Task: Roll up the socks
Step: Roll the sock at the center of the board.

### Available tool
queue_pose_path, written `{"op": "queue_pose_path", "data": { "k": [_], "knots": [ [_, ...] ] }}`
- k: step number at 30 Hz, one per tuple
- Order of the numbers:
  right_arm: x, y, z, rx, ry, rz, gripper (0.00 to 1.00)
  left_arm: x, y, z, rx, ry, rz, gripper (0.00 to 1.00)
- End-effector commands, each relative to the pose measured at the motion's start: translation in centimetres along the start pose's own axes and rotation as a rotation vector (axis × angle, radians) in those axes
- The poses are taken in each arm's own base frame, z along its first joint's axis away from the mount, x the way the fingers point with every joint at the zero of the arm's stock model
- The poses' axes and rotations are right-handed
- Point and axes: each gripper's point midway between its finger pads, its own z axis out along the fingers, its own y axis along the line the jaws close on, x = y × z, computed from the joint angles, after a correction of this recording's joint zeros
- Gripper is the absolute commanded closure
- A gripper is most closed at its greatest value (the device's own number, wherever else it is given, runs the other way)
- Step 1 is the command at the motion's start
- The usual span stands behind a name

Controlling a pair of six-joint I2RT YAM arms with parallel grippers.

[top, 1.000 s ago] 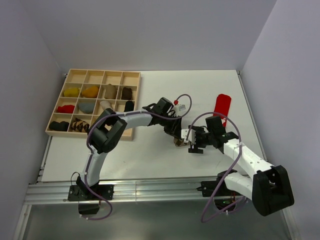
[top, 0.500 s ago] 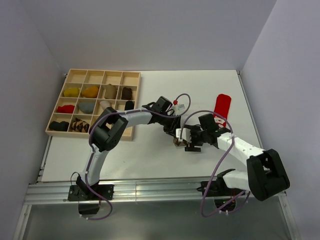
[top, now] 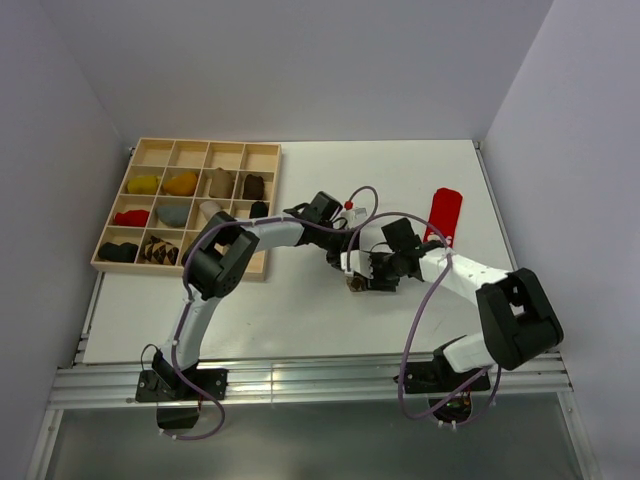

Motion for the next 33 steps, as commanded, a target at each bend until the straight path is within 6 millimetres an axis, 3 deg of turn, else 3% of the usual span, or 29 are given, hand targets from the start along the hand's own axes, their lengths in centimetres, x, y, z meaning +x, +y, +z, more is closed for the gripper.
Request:
{"op": "queue_pose_path", "data": {
  "k": [1,5,8,10,11,13,15,16,18,19,21,22,29,33],
  "knots": [
    [-0.8,-0.9,0.1,-0.021,0.009,0.018,0.47,2.2,2.4,1.6,-0.039,0.055,-0.082,0.93],
    [-0.6,-0.6,0.2,-0.078,0.036,0.069,0.63,1.9,2.3,1.5,-0.039,0.024,-0.098,0.86],
    [-0.5,-0.1,0.2,-0.129,0.059,0.108,0.72,0.8,1.9,0.5,-0.078,-0.055,-0.077,0.73],
    [-0.3,0.2,0.2,-0.153,0.071,0.131,0.77,0.5,2.9,-0.3,-0.138,-0.108,-0.082,0.64],
    [-0.3,0.5,0.2,-0.18,0.077,0.151,0.77,-0.6,2.0,-1.1,-0.132,-0.159,-0.044,0.62],
    [-0.3,0.8,0.2,-0.208,0.087,0.17,0.78,-0.1,3.0,-1.9,-0.177,-0.199,-0.052,0.57],
    [-0.2,1.2,0.3,-0.248,0.1,0.197,0.79,-1.6,2.0,-3.3,-0.18,-0.286,0.008,0.55],
    [-0.2,1.3,0.3,-0.262,0.105,0.203,0.79,-1.0,3.0,-3.6,-0.217,-0.306,-0.004,0.54],
    [0.0,1.4,0.3,-0.283,0.12,0.221,0.8,-2.0,2.0,-5.1,-0.204,-0.384,0.022,0.54],
    [-0.1,1.3,0.2,-0.292,0.125,0.228,0.8,-1.5,3.0,-5.7,-0.241,-0.408,0.003,0.54],
    [-0.1,1.4,0.3,-0.315,0.131,0.239,0.8,-2.3,1.9,-7.1,-0.234,-0.485,0.029,0.53],
    [0.1,1.6,0.3,-0.339,0.143,0.253,0.8,-1.7,2.8,-7.6,-0.267,-0.508,0.015,0.53],
    [0.5,1.8,0.5,-0.435,0.178,0.299,0.8,-1.7,1.0,-12.3,-0.322,-0.706,0.129,0.51],
    [0.4,1.8,0.6,-0.484,0.183,0.324,0.8,-1.0,0.3,-13.5,-0.377,-0.744,0.249,0.47]
  ]
}}
